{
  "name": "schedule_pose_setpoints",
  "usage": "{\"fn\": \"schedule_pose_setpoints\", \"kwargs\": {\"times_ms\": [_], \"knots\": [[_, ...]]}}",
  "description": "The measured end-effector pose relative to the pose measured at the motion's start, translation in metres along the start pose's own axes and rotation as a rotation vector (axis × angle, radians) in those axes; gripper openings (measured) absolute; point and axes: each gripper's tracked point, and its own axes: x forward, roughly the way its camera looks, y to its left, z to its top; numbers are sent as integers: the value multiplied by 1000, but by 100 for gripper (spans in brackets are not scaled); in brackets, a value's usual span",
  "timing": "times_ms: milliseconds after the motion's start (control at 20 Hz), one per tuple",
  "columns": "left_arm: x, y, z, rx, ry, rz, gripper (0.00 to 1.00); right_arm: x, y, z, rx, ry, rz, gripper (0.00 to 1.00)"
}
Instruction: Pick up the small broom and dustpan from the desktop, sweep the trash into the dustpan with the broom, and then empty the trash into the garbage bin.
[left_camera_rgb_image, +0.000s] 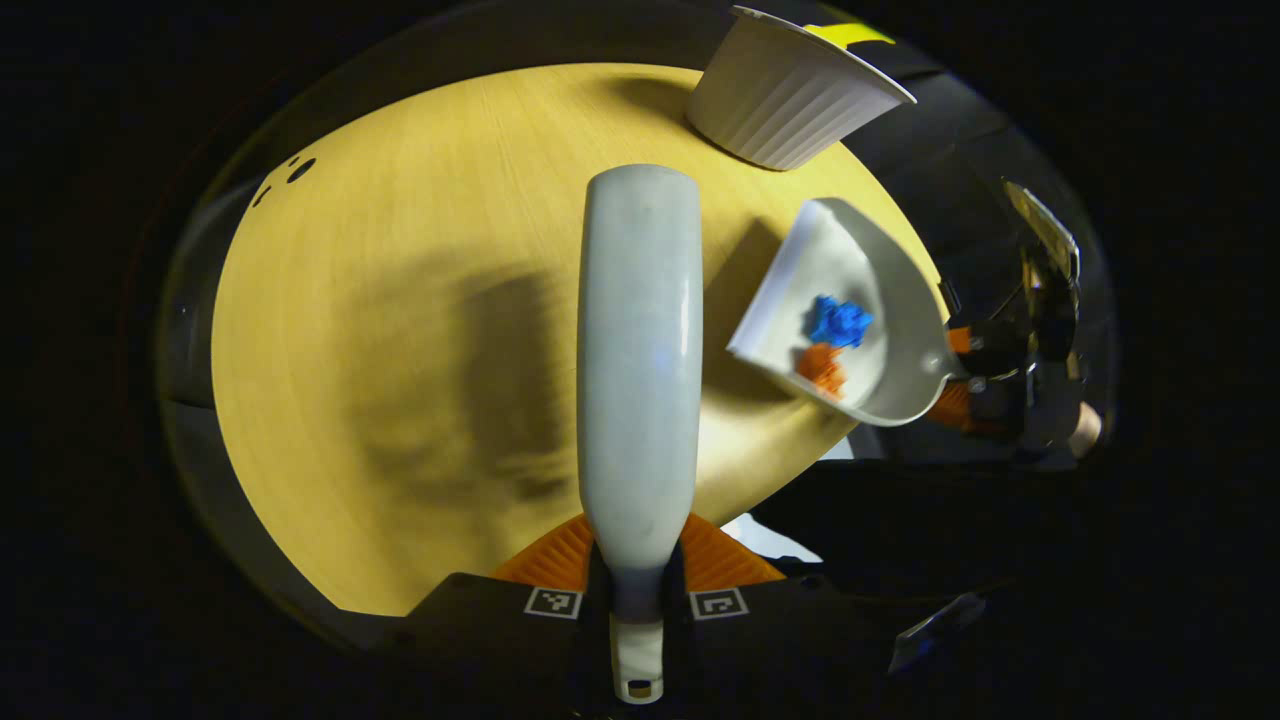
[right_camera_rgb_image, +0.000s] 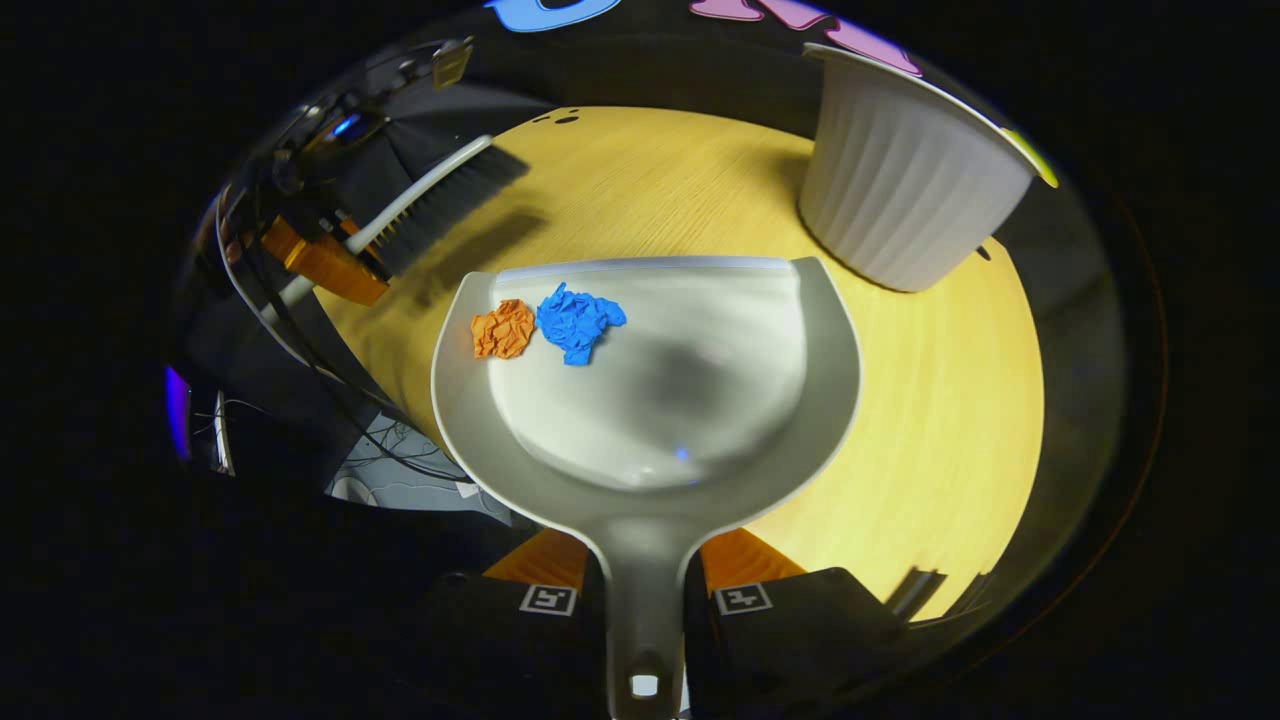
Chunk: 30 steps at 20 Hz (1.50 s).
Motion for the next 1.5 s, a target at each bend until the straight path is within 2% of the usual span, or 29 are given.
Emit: {"fn": "schedule_pose_setpoints", "kwargs": {"times_ms": [100,300,450,700,850,900,950,1050,1200,1250,1300,1500], "knots": [[9,5,-30,7,10,5,25,-17,-5,9,80,-9,-34,35],[13,-8,-41,-24,11,-33,25,-22,1,11,196,-26,-64,35],[22,-5,-49,-35,13,-50,25,-32,7,16,276,-34,-58,35],[27,7,-60,-57,5,-69,25,-46,-4,32,270,-76,-79,35],[29,9,-62,-72,-4,-78,25,-82,-36,80,316,-138,-87,35],[27,11,-63,-69,-8,-79,25,-86,-47,94,334,-159,-94,39],[25,15,-66,-65,-13,-79,25,-88,-61,107,337,-171,-111,35],[22,14,-67,-72,-23,-82,25,-86,-86,125,313,-175,-157,35],[17,16,-68,-116,-56,-95,25,-81,-110,156,322,-176,-175,35],[14,19,-66,-133,-68,-99,22,-77,-121,166,323,-179,-187,31],[9,21,-65,-150,-81,-105,25,-73,-132,175,316,-183,-214,35],[2,18,-56,-198,-116,-115,25,-53,-171,204,283,-188,-333,35]]}}
